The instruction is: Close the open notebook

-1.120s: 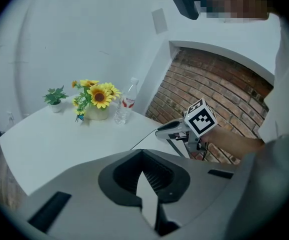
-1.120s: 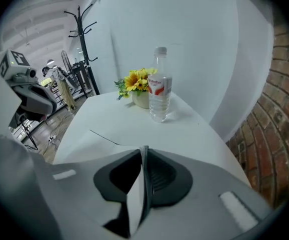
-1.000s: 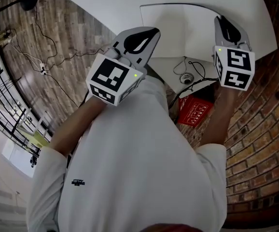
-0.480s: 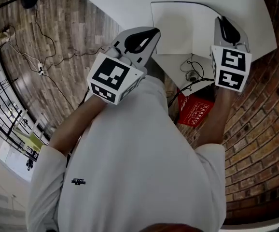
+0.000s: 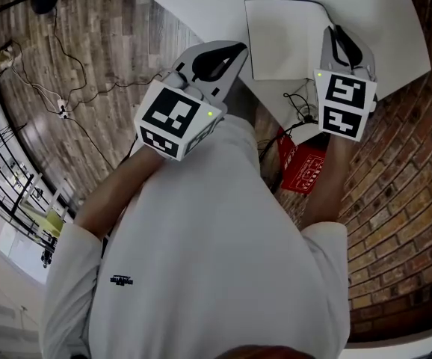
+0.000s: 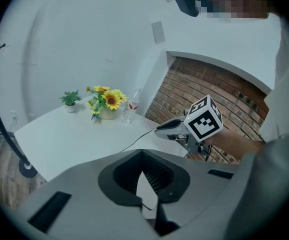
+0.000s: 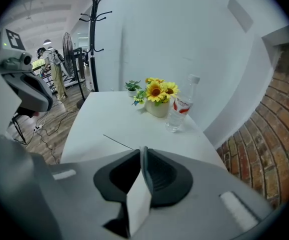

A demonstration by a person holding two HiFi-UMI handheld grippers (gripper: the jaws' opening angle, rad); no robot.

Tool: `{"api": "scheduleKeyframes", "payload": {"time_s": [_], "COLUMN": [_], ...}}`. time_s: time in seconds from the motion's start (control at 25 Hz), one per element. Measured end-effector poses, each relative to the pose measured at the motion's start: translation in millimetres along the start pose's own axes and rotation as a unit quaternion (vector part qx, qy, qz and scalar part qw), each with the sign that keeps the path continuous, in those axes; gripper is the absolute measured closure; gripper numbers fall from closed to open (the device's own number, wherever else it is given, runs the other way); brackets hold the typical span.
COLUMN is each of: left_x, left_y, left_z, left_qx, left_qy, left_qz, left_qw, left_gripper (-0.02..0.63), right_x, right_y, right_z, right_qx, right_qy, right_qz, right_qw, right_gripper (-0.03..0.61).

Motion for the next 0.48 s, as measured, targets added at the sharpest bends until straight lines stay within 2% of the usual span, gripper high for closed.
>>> {"api": "scheduleKeyframes", "payload": {"time_s": [0.48], "left_x": [17], "left_y": [-28], "left_z": [-29], "left_qx": [0.008], "left_qy": [-0.002], "left_qz": [-0.006], "left_qw": [0.9999], "left_gripper": [0.604], "right_x": [-3], "right_y": [7], "right_z": [-37], "right_qx": [0.028], "right_qy": [0.016], "right_qz": [-0.016], "right_qw": [0.999], "right_gripper": [0.515]}}
Point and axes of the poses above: the fingertips, and each gripper's own axes: y forward along the fingers, z to its right, x out of its underside, the point moved 1 cm from there along -y, backward along the fingers, and after that the axes turned 7 degrees about x, right-handed, at the moved point
